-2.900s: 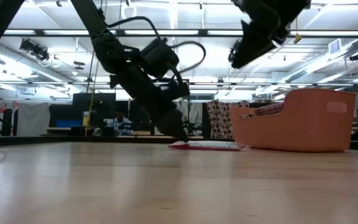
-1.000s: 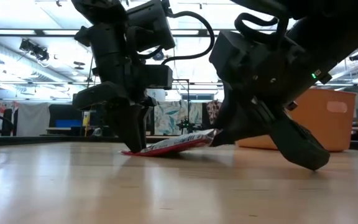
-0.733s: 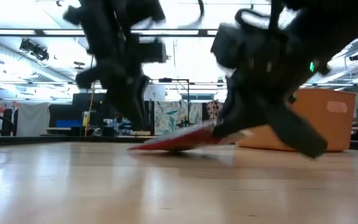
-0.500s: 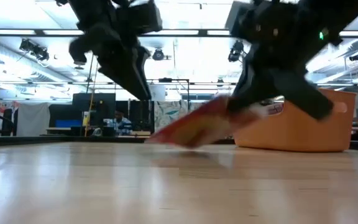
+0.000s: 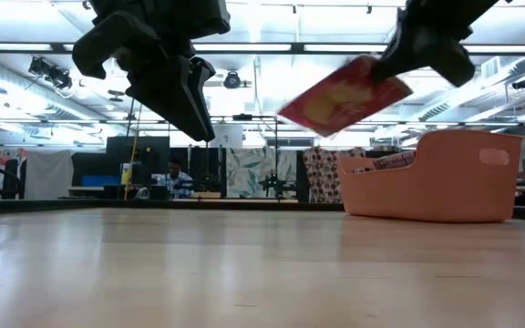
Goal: Sort popcorn bags into baskets
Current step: Put the red popcorn bag into the orange bin
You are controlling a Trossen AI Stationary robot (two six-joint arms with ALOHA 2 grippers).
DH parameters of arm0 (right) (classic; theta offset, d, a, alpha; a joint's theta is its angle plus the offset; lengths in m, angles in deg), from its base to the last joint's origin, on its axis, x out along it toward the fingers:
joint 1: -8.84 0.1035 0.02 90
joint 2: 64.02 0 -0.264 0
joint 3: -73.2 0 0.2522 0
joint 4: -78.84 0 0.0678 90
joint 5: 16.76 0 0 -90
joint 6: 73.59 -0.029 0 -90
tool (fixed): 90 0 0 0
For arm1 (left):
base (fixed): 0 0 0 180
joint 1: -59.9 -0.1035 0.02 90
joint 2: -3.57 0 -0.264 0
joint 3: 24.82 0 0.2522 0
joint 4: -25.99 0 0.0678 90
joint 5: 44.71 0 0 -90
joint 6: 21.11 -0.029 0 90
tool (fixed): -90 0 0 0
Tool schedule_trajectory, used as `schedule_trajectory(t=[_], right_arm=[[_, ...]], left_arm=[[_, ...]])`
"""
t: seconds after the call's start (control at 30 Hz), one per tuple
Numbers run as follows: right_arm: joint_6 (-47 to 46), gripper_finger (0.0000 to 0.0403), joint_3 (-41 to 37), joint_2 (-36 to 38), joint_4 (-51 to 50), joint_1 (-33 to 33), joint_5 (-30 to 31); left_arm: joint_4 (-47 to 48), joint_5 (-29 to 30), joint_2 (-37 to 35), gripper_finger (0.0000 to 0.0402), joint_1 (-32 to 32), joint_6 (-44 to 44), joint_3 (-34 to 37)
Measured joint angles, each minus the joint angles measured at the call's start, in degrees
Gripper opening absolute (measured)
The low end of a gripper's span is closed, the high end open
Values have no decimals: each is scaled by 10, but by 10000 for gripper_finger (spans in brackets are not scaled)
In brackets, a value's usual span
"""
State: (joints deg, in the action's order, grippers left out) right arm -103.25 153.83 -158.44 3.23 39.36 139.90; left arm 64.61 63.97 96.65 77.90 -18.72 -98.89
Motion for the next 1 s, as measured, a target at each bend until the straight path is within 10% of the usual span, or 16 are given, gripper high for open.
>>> schedule_trajectory(t=[0.3,0.73,1.0], right_arm=[[-257,8,-6,61,-282,-71,-55],[-276,11,-200,201,-154,-122,-126],[-320,80,-248,282,-114,-153,-230]], left_arm=[[-3,0,-1,94,0,3,0],[-3,0,-1,94,-1,4,0],[-30,-14,-1,94,-2,-35,0]])
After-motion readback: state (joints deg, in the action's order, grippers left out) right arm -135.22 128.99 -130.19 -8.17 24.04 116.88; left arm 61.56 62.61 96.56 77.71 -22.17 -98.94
